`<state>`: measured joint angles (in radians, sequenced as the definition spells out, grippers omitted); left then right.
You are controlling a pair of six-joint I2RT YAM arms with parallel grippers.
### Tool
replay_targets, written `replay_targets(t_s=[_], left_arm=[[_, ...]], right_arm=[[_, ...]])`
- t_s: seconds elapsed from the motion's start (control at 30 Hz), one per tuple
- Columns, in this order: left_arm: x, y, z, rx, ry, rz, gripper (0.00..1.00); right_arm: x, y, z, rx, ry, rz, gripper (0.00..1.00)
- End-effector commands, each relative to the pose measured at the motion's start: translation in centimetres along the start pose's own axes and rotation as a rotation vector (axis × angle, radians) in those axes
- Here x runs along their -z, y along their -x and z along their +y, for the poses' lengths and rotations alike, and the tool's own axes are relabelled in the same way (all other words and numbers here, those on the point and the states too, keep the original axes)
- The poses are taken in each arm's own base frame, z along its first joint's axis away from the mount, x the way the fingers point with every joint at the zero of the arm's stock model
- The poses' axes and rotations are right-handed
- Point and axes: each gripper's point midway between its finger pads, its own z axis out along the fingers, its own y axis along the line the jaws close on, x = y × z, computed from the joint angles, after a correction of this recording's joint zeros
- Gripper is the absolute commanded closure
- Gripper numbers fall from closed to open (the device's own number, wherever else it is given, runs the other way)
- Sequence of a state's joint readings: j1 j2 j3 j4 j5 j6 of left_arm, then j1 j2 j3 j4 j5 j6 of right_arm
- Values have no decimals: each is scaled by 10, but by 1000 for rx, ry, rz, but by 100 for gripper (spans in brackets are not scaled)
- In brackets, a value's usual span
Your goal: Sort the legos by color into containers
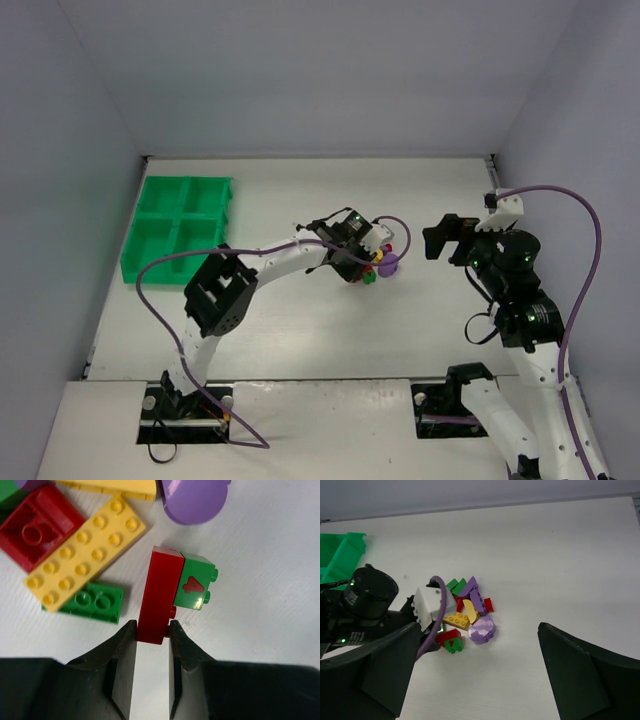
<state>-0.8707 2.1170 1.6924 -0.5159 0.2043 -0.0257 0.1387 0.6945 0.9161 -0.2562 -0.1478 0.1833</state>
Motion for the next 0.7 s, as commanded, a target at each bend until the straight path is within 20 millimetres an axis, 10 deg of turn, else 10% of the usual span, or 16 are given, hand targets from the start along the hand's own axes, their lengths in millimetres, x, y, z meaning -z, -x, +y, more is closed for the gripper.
replay_targets(t_s=[0.0, 0.5, 0.67], left_arm=[[70, 55, -1, 78, 33, -252, 100], [177, 83, 24, 571, 42, -718, 100], [197, 91, 26, 628, 32, -811, 100]], right_arm=[[-1, 10, 11, -21, 48, -31, 0], [-33, -27, 63, -460, 272, 157, 0], [-39, -13, 86, -623, 409, 129, 35]])
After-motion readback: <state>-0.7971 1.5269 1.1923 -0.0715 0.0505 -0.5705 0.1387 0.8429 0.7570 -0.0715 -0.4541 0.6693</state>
